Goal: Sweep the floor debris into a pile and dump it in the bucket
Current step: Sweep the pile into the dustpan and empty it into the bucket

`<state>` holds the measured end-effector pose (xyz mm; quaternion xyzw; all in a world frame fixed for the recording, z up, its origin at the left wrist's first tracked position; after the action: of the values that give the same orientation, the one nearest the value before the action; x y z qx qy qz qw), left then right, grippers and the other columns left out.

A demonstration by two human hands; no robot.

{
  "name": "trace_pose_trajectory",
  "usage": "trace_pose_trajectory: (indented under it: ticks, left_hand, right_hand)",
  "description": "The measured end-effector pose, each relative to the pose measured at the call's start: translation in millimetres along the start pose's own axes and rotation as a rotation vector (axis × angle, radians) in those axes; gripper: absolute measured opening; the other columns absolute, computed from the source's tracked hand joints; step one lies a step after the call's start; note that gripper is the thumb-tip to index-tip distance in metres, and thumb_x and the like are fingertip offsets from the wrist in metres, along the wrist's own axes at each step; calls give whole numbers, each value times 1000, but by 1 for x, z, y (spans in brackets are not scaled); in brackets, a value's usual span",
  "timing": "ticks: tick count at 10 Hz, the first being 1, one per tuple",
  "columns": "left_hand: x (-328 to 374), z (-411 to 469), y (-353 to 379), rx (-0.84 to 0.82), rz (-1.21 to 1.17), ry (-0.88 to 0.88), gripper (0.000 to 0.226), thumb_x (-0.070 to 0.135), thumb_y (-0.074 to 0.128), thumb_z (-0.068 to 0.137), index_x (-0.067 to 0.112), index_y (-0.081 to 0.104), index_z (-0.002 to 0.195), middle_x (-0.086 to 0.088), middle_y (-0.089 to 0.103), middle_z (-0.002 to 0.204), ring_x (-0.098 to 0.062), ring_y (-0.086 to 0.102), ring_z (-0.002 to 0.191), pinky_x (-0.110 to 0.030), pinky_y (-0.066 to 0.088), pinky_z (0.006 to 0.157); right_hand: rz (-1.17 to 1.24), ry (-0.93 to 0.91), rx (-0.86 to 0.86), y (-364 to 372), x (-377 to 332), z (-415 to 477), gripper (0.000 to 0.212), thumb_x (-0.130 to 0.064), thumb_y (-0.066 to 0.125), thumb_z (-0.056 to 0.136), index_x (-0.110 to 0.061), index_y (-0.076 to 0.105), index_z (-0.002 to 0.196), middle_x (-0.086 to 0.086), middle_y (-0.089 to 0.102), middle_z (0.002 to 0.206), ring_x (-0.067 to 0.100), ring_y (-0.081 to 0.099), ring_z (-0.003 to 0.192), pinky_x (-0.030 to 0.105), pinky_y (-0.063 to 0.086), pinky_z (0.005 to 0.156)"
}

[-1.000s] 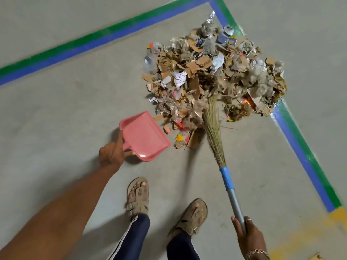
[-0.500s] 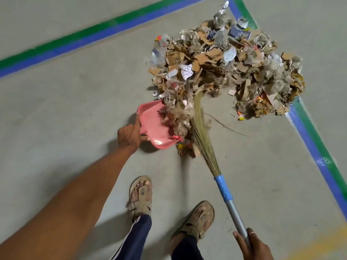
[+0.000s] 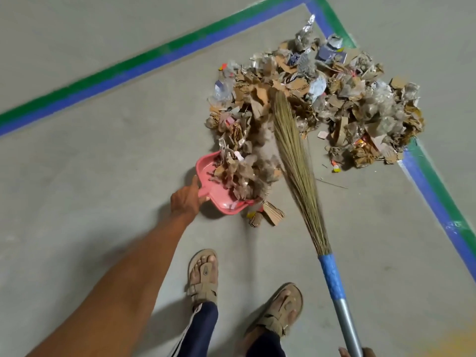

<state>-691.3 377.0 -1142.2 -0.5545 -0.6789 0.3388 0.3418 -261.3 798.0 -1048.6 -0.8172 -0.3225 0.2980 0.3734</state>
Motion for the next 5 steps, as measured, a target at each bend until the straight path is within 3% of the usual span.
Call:
trace_pose_trajectory:
  ticks: [1,2,3,4,5]
  left_hand:
    - [4,0,-3,28,-11,6,56,43,59,97,20,35,142,-13,68,104,-36,66,94,-35,41,71]
    - [6,4,-1,59,13,11,60,40,59,98,19,31,146,-14,68,104,-37,66,95,-37,41,77]
    - [7,10,4,69,26,8,65,35,59,97,17,26,151,-18,68,109,-39,64,100,-44,43,89]
    - [6,17,11,50,-45,30,70,35,60,96,18,24,153,-18,67,110,-40,64,100,-44,48,85]
    - [5,24,16,34,-78,42,71,41,60,96,23,24,154,-16,67,112,-39,64,101,-41,48,80]
  right_hand:
    - [7,-12,-118,-19,-37,33,49,-39,73,84,-15,62,125,14,70,92,40,69,82,36,47,64]
    - [141,170,143,-60,-75,63,41,-44,65,85,-14,65,113,14,71,89,38,65,70,36,49,64]
    - [69,85,22,-51,-101,109,54,-24,64,93,-23,48,144,14,66,119,40,66,97,38,44,71]
    - [-28,25,-64,-39,-110,148,64,-22,57,96,-35,31,153,11,66,115,39,65,98,39,46,71]
    - [-33,0,-102,-31,-100,165,67,-21,59,95,-40,30,152,9,67,111,36,64,99,36,45,72]
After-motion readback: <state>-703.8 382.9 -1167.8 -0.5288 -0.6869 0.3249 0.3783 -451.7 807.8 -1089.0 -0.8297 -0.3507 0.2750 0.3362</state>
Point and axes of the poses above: each hand's wrist, its own z-axis towards the middle knuckle, its own y-axis out of the palm, x = y × z, the point moved 5 cm from there along z, towards the middle knuckle
